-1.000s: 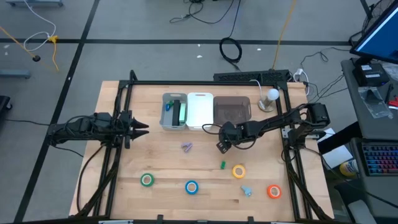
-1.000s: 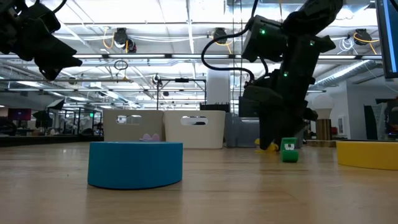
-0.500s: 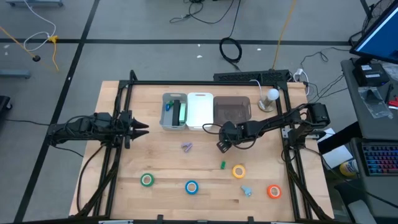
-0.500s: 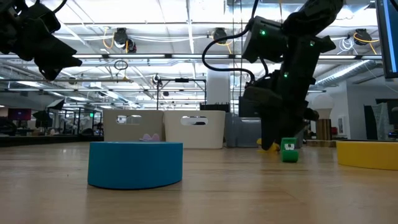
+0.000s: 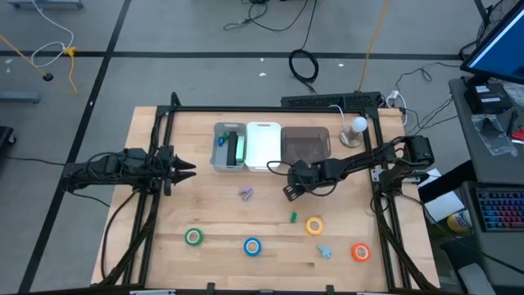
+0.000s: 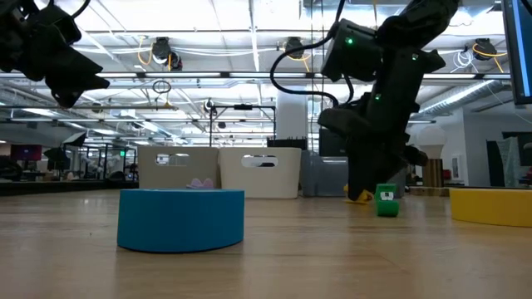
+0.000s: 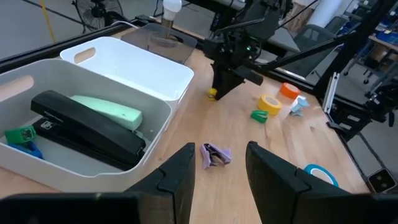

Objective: Pick and place Stapler, Stapler remover, tape
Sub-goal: Put the yellow stapler into the gray bin

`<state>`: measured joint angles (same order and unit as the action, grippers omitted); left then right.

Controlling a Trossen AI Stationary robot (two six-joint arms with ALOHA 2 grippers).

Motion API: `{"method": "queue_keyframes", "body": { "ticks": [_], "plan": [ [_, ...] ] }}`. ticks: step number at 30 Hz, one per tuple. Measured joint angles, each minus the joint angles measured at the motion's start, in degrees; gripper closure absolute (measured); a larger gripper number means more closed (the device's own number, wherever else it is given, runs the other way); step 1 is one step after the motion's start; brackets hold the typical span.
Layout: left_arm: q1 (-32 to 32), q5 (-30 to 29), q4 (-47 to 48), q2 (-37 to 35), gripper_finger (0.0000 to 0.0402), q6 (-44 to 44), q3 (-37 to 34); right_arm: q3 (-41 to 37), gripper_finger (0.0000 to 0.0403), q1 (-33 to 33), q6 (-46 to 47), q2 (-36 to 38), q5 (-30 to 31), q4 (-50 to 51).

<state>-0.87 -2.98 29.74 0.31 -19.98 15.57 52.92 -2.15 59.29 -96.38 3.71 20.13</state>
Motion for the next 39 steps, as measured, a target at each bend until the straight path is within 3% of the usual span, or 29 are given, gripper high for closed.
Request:
{"method": "queue_keyframes", "body": {
  "ticks": [11, 20, 30, 34, 39],
  "plan": [
    [0.0, -0.1, -0.3, 0.0, 0.0261, -8.4, 0.0, 0.0, 0.0333, 0.3, 1.8, 4.8, -2.1, -3.2],
    [-0.1, -0.2, -6.4, 0.1, 0.0261, -11.8, 0.0, 0.0, 0.0332, 1.5, 0.7, 9.1, -2.4, -22.0],
    [-0.1, -6.1, -14.3, 0.4, 0.0261, -15.6, 0.0, 0.1, 0.0334, 3.6, -6.5, 9.0, -2.1, -38.6],
    [-0.1, -6.6, -18.2, 4.2, 0.0261, -19.2, 0.0, 0.1, 0.0334, 4.8, -9.7, 9.0, -2.1, -42.1],
    [-0.1, -7.0, -26.8, 14.9, 0.0261, -21.3, 0.0, 0.1, 0.0335, 6.4, -13.7, 9.0, -2.3, -44.8]
  ]
}}
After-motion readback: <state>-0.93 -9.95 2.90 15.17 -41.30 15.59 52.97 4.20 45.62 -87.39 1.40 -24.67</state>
